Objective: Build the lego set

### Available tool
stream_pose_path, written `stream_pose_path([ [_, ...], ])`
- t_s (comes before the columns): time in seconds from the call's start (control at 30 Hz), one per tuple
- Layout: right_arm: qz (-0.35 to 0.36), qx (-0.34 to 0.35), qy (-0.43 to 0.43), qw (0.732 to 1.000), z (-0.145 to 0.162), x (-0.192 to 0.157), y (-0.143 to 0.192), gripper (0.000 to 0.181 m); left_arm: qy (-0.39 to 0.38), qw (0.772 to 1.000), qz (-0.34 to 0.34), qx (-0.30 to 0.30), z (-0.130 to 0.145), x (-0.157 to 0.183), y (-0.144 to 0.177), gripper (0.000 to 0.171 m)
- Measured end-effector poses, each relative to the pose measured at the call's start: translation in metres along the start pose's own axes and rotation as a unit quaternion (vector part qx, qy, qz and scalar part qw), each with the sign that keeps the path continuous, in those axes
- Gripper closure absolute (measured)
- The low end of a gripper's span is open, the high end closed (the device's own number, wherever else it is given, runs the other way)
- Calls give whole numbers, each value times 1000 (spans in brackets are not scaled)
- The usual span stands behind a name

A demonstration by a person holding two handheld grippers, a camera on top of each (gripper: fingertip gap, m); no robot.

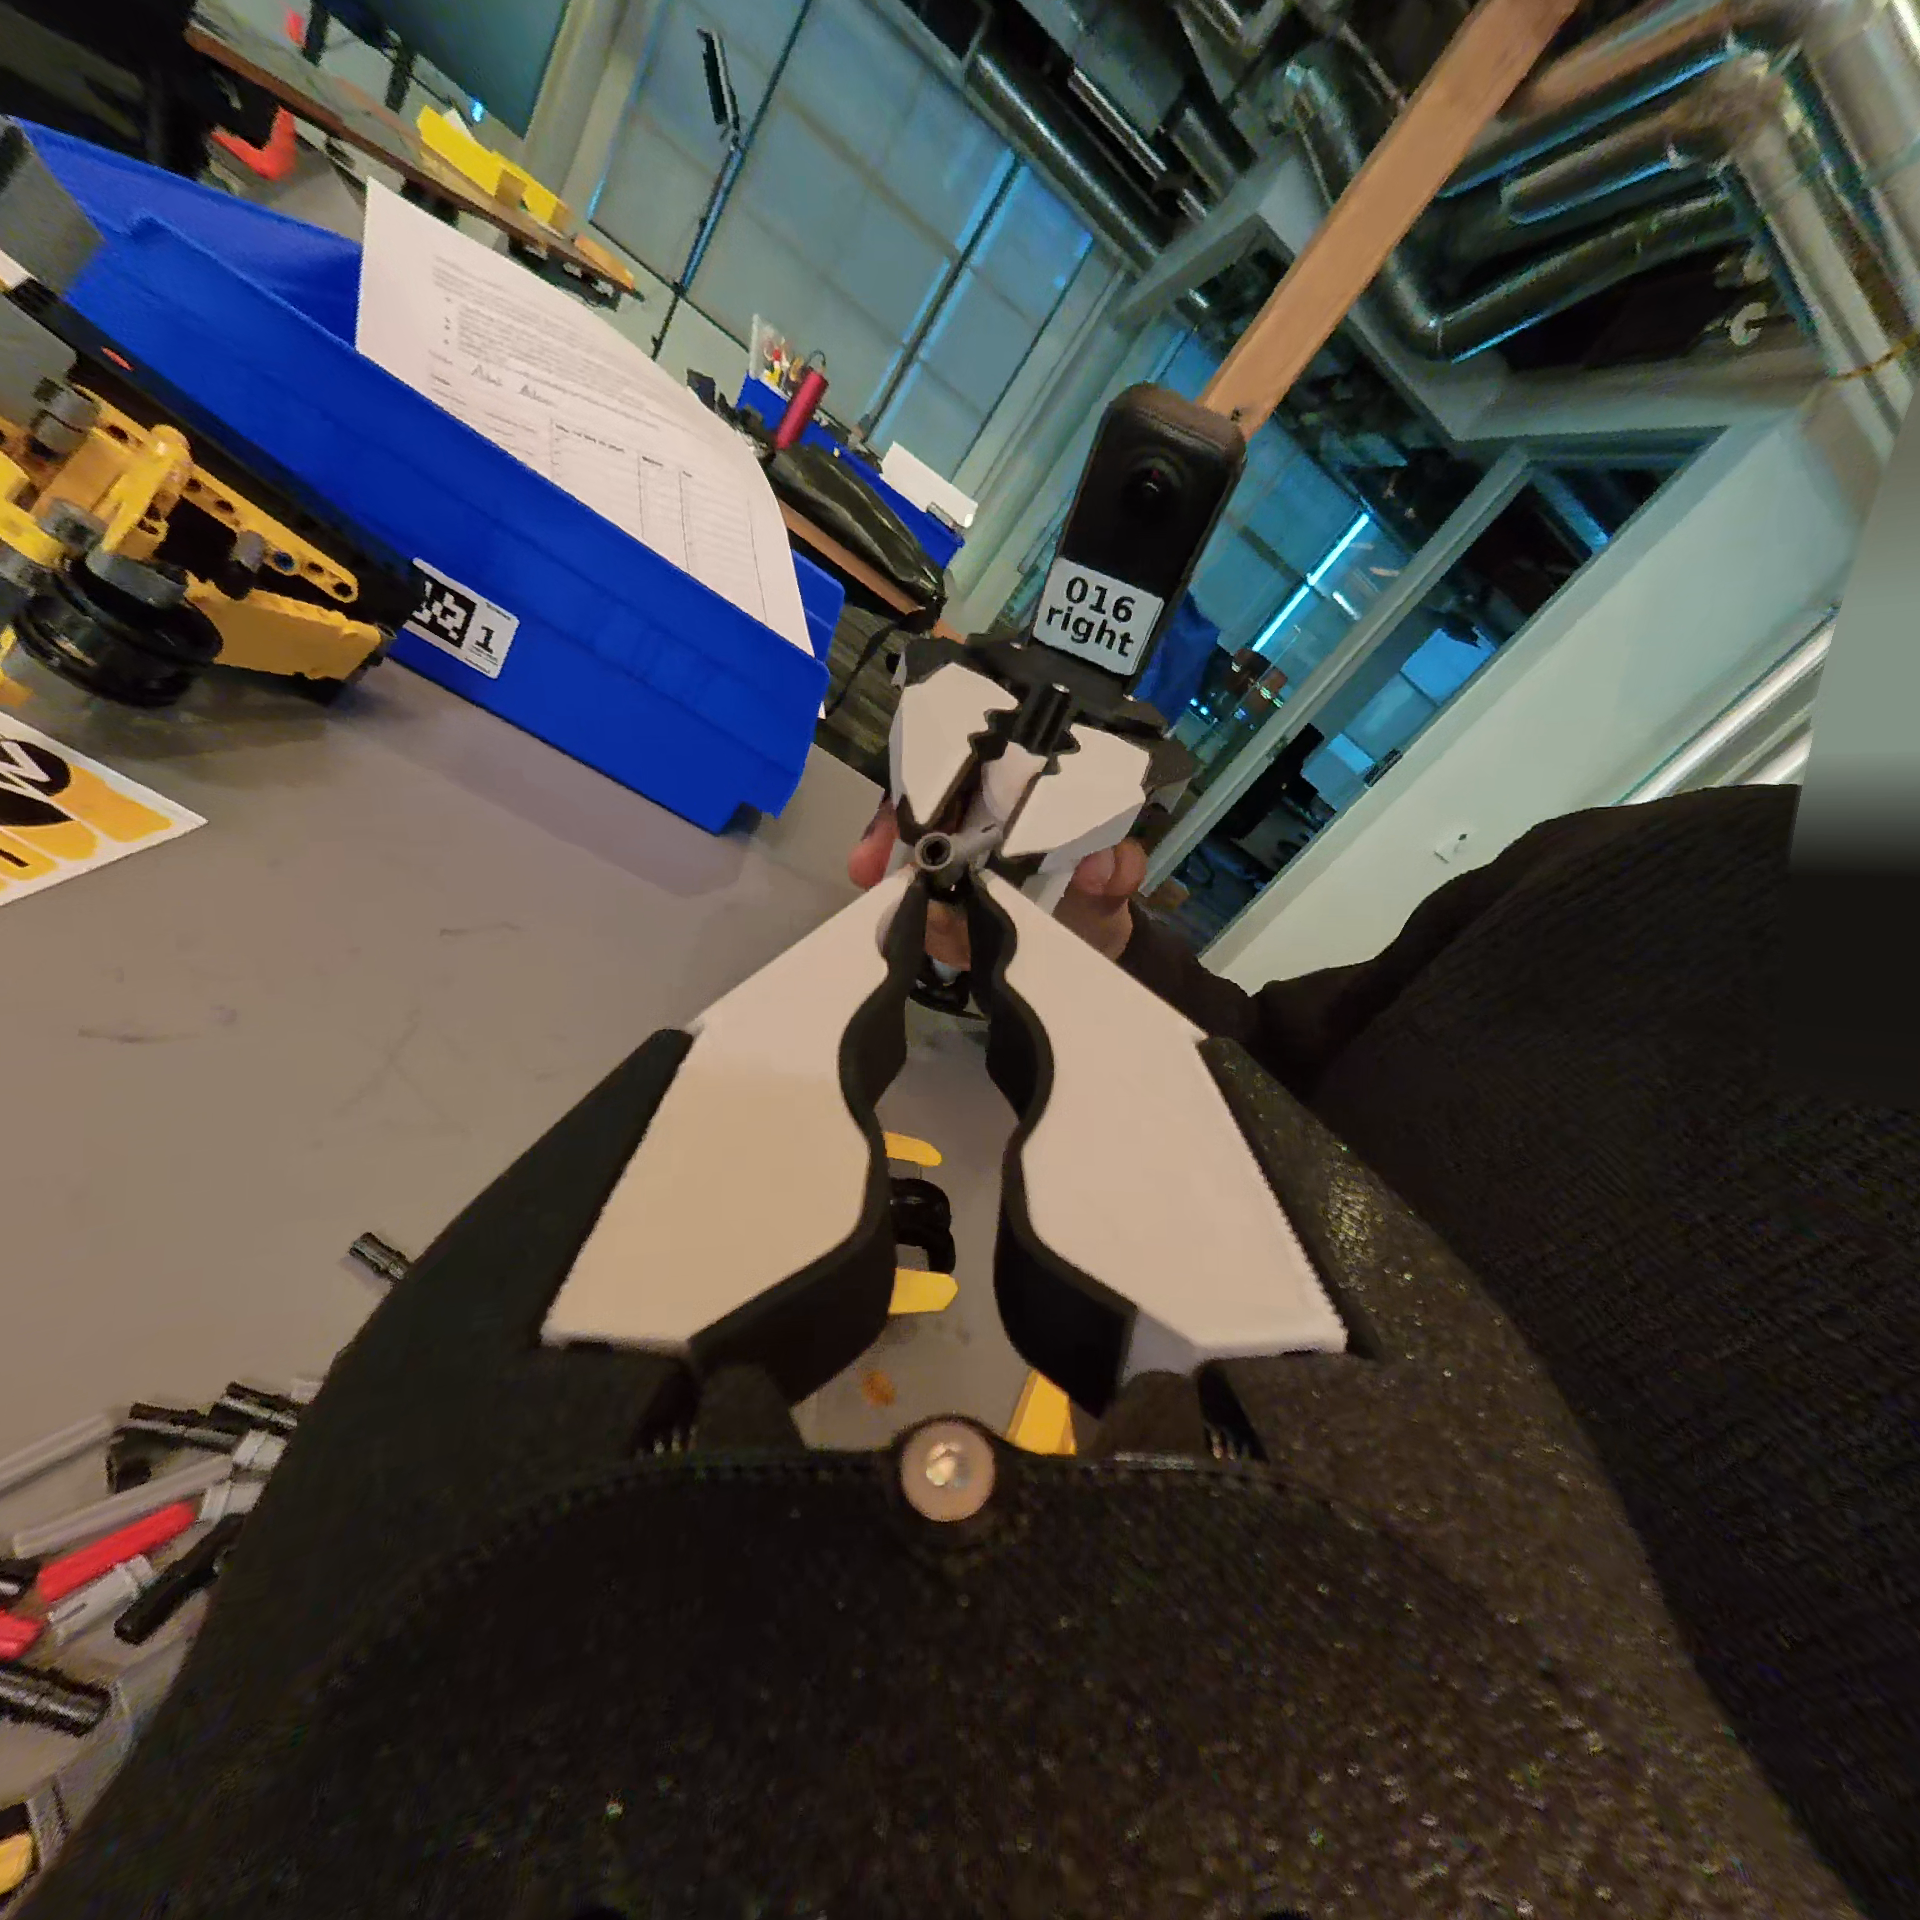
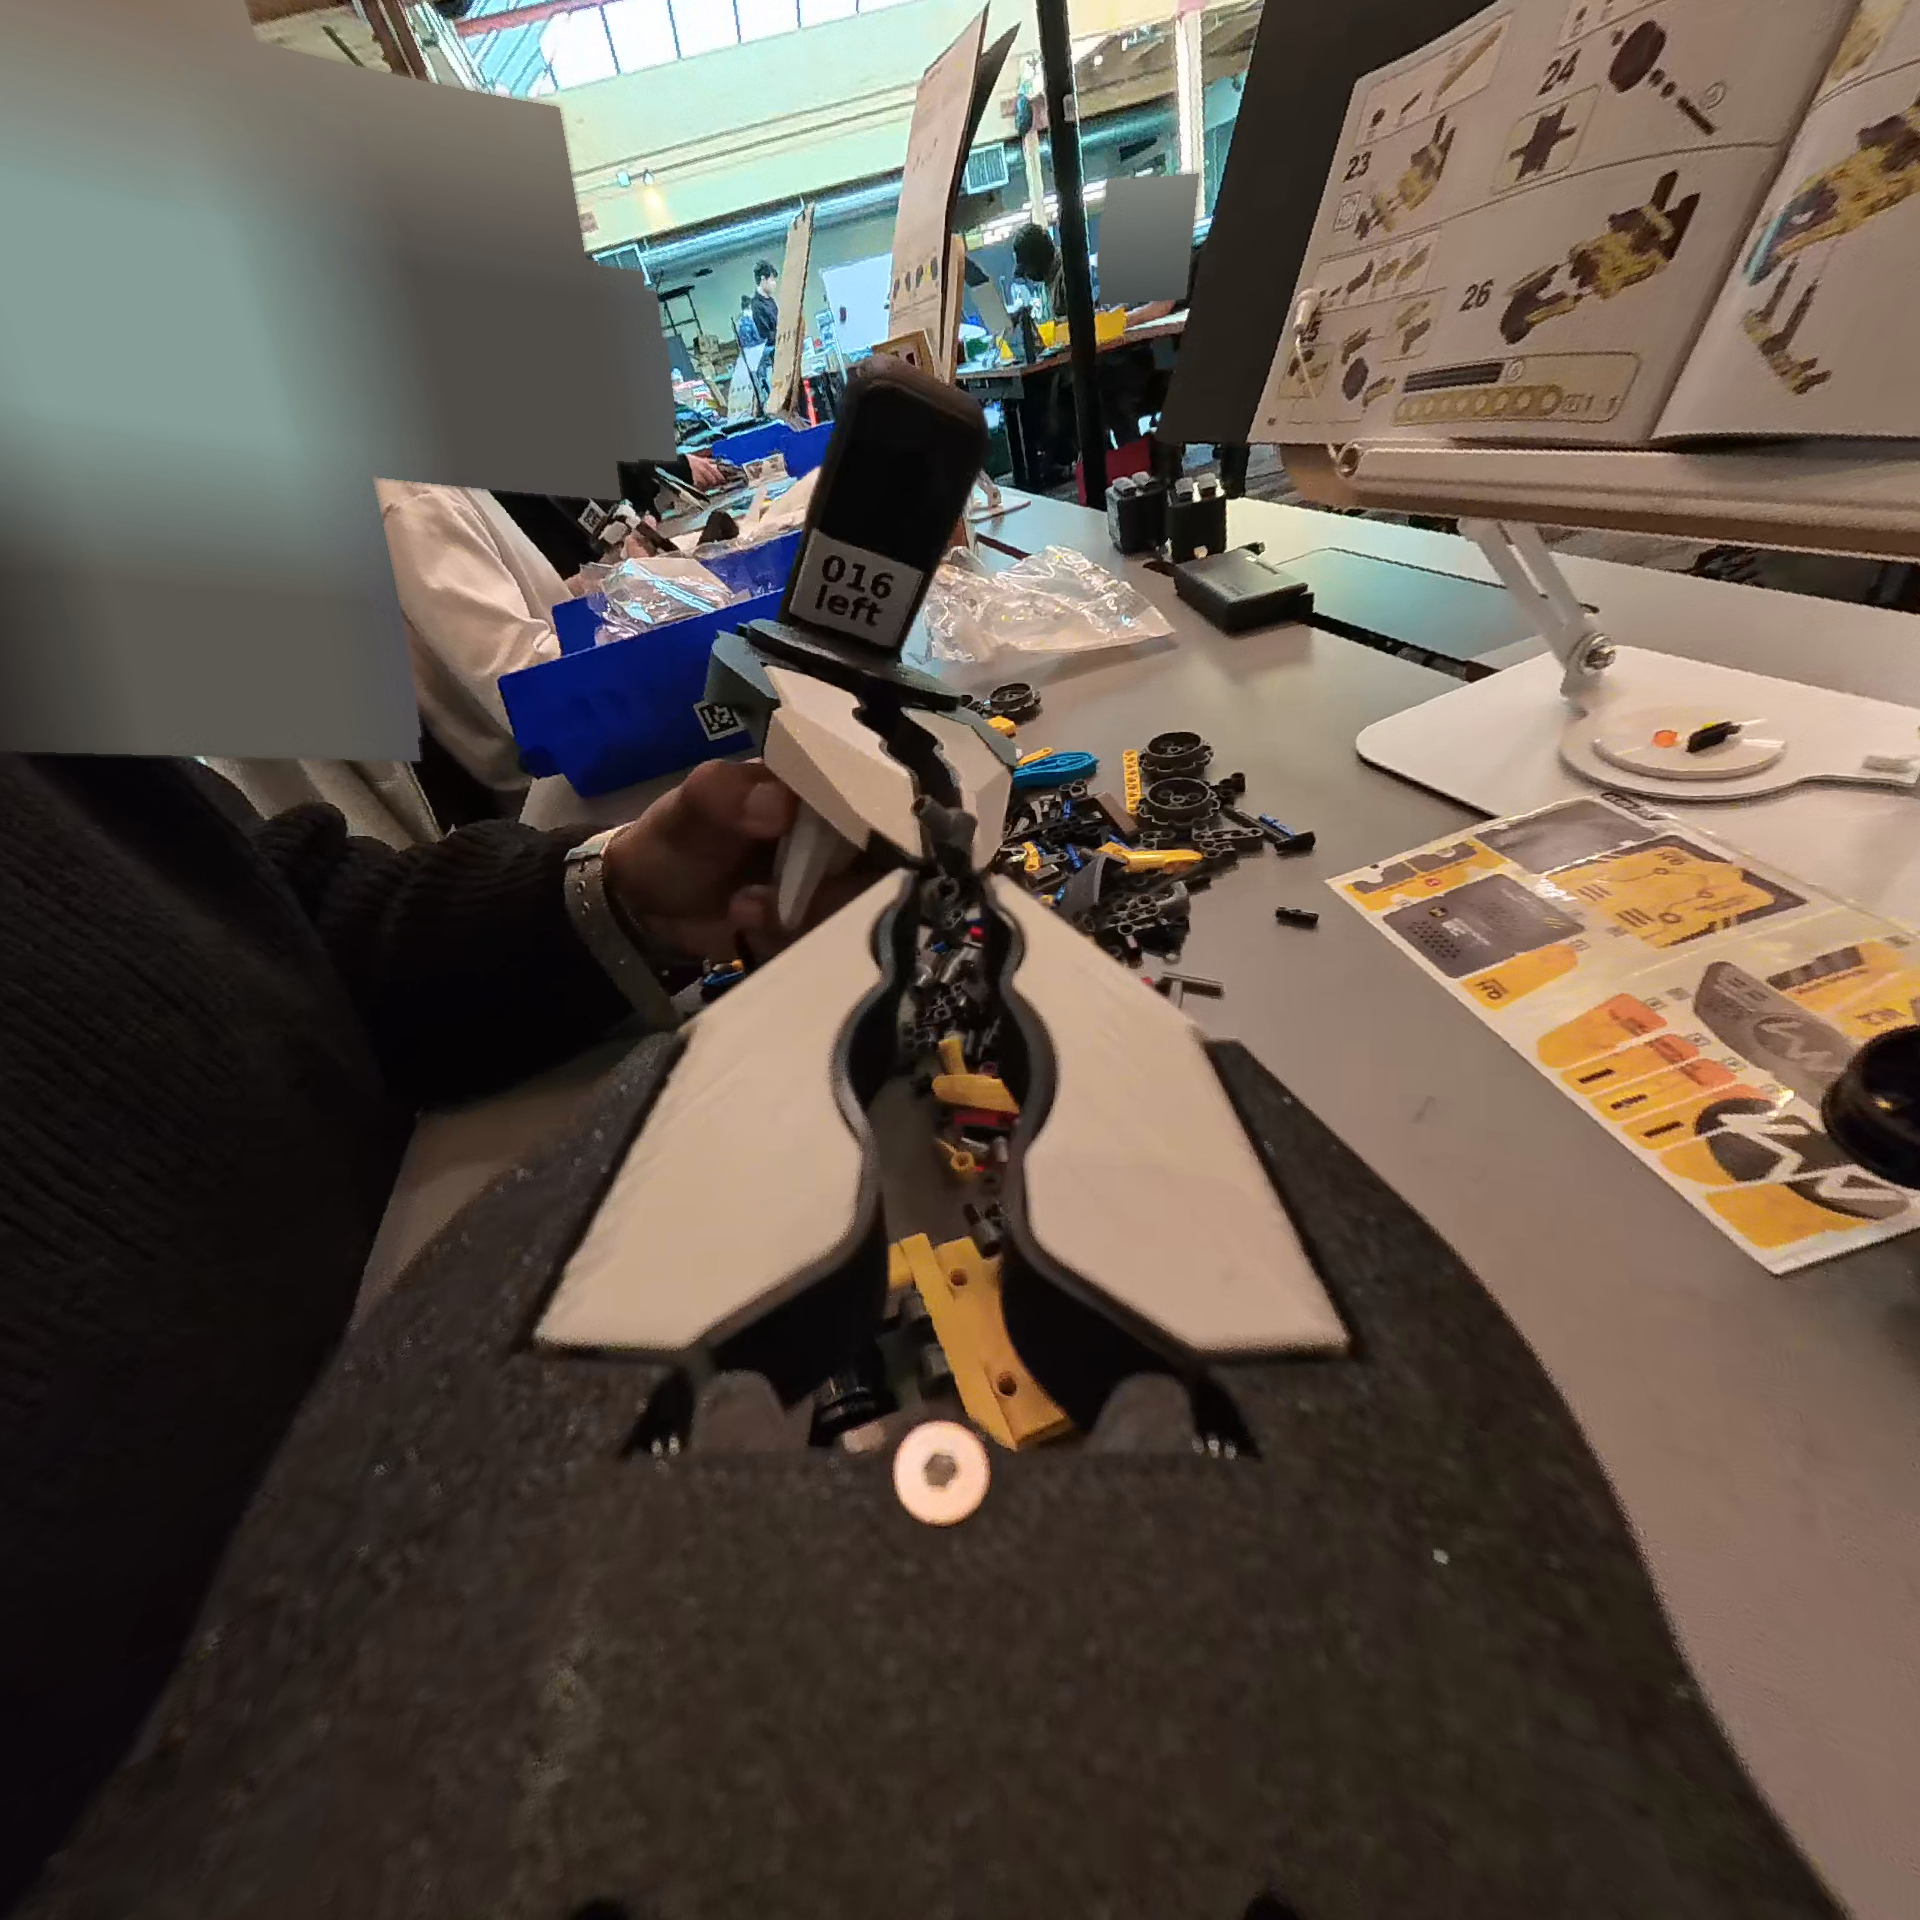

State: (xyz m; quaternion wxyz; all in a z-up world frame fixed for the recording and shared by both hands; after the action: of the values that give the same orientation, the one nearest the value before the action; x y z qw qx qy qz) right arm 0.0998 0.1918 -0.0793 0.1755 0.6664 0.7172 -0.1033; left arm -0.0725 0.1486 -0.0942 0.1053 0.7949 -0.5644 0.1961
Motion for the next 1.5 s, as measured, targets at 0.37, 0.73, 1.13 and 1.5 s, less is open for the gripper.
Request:
stream_pose_path([
  [0.37,4,2,-21,1000,2,1,-3,176,-28,999,-32,3,1,4,-4,169],
  [0.73,132,-11,179,975,-1,-21,-8,177,27,999,-32,30,1,1,-2,169],
  [1.13,249,-42,405,879,6,-41,-15,176,97,994,-9,55,6,-3,-4,168],
  [1.5,156,13,248,956,-6,-33,-2,177,47,997,14,58,2,1,-4,160],
])
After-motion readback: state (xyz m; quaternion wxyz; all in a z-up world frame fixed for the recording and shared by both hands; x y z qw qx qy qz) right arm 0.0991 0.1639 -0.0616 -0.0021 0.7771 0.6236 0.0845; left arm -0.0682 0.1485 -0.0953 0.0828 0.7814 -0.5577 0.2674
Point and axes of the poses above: each gripper's, where its closed fingertips meet, y back along the fingers, z out of its underside, x = y × z across the jaws, the point moved 9 cm from there along y, back along the fingers, and after that the axes turned 10 degrees about -y, right-handed, at the moved point
